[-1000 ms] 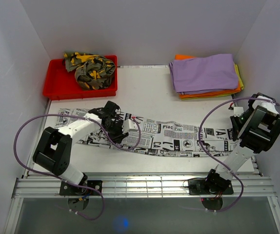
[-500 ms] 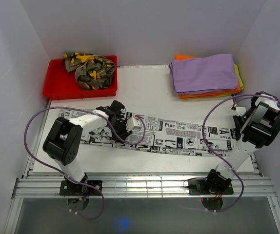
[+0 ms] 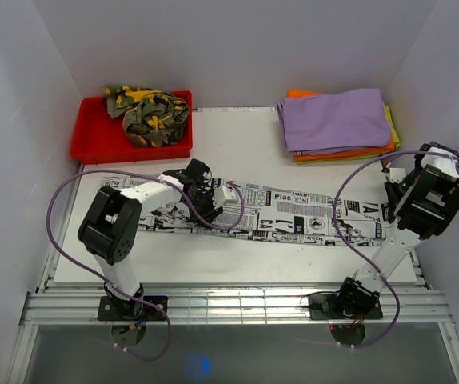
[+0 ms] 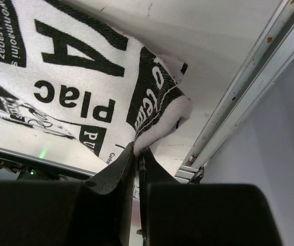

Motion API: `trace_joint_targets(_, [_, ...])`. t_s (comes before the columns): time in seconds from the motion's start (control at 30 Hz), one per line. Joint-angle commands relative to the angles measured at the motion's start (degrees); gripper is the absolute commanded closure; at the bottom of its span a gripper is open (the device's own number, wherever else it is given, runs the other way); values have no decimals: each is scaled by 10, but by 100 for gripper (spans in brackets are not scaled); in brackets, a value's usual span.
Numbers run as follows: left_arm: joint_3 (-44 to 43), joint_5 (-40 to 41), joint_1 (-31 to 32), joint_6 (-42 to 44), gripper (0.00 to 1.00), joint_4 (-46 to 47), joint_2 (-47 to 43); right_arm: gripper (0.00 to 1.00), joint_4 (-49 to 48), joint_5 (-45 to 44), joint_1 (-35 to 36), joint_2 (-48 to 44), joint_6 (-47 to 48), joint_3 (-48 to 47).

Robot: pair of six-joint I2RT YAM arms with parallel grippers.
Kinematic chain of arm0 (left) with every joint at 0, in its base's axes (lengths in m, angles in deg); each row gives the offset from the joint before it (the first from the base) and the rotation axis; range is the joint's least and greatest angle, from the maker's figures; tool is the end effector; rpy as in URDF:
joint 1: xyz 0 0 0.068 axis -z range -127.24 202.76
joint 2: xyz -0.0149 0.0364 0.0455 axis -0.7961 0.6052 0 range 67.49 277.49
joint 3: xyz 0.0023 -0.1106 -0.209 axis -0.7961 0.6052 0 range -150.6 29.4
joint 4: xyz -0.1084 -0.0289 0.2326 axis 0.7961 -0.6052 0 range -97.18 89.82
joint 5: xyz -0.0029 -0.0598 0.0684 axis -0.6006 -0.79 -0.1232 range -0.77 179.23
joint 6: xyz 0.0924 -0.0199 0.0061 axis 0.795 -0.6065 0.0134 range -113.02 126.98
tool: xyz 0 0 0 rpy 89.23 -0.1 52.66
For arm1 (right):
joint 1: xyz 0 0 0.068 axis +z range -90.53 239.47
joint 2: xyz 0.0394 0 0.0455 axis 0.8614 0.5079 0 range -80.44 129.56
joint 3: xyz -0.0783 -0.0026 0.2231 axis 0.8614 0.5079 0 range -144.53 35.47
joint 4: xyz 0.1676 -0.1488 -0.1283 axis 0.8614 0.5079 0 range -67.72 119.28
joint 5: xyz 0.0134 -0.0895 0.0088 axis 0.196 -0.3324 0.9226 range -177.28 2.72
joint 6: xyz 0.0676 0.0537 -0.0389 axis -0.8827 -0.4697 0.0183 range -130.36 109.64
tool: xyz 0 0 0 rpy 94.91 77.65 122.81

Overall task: Fold and stack the trousers
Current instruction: Fold the trousers

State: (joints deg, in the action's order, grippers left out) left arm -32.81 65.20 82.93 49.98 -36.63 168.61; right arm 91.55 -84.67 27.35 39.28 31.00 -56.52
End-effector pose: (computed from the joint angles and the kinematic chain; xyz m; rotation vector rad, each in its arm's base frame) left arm 0.2659 -0.1949 0.0833 1.7253 2.1962 -0.5503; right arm 0.3023 -0.1851 0.0923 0.2428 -3.0567 -0.1682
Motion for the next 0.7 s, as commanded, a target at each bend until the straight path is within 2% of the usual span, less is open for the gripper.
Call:
trace_joint_targets(0.0, [6, 29, 0, 17, 58, 7, -17, 92, 24, 12, -7, -41, 3, -1])
trace_joint_targets(0.2, [3, 31, 0, 28, 58, 7, -7, 92, 43, 18, -7, -34, 2, -28])
trace_joint_targets(0.37, [1, 22, 0, 34, 79, -1, -16, 92, 52, 20, -7, -32, 3, -47])
trace_joint_targets(0.67, [-10, 2, -4, 9, 98, -13, -59, 92, 55, 12, -7, -47, 13, -57])
